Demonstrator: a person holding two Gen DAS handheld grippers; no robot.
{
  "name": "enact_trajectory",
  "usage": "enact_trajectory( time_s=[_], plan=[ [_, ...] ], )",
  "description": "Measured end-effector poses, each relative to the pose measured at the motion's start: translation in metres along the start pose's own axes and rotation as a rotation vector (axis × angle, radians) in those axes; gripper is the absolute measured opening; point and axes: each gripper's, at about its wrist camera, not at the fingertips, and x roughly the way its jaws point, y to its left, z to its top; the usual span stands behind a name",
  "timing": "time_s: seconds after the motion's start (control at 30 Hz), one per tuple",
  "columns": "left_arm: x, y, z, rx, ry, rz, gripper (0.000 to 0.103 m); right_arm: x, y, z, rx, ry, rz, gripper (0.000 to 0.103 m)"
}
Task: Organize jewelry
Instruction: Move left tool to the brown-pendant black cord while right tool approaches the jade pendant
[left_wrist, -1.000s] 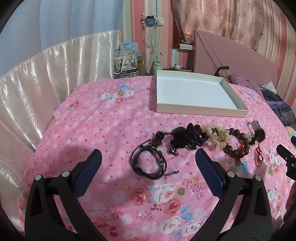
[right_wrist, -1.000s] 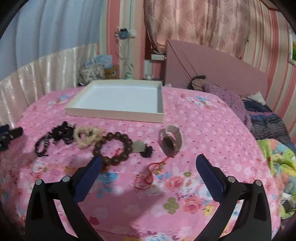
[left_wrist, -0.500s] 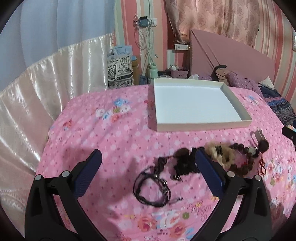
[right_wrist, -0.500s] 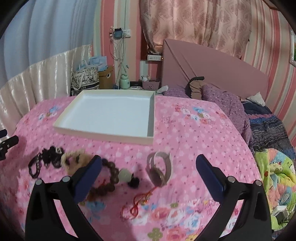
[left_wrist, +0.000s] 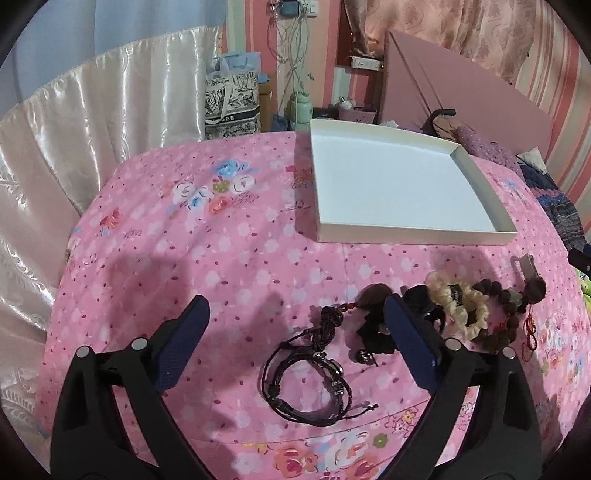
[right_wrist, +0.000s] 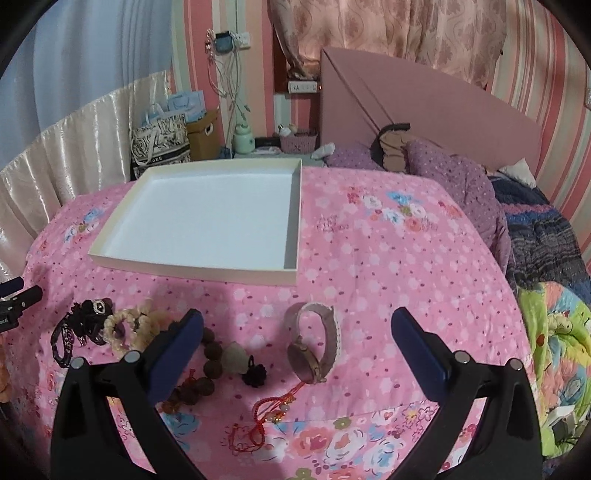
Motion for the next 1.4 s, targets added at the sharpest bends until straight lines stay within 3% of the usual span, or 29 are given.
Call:
enact_trajectory(
  time_s=[0.17, 0.5, 0.77, 0.9, 1.4],
  plan=[
    [0.004, 0.0, -0.004, 0.0, 0.014, -0.008, 0.094, 0.004, -0.002, -0.006, 0.008, 0.01, -0.001, 0.1],
    [0.01, -0.002, -0.009, 0.002, 0.037, -0.023, 0.094, 0.019, 0.005, -0.019, 0.0, 0.058, 0.002, 0.086],
    [0.016, -0.009, -0.016, 0.036, 0.032, 0.011, 0.093, 0.033, 0.023, -0.033, -0.042, 0.1, 0.021, 0.074],
    [0.027, -0.009, -0.019, 0.033, 0.066, -0.004, 0.086, 0.04, 0.031, -0.039, -0.066, 0.125, 0.021, 0.066],
    [0.058, -0.012, -0.02, 0.06, 0.119, -0.001, 0.078, 0.07, 0.03, -0.055, -0.067, 0.218, 0.033, 0.05]
  ],
)
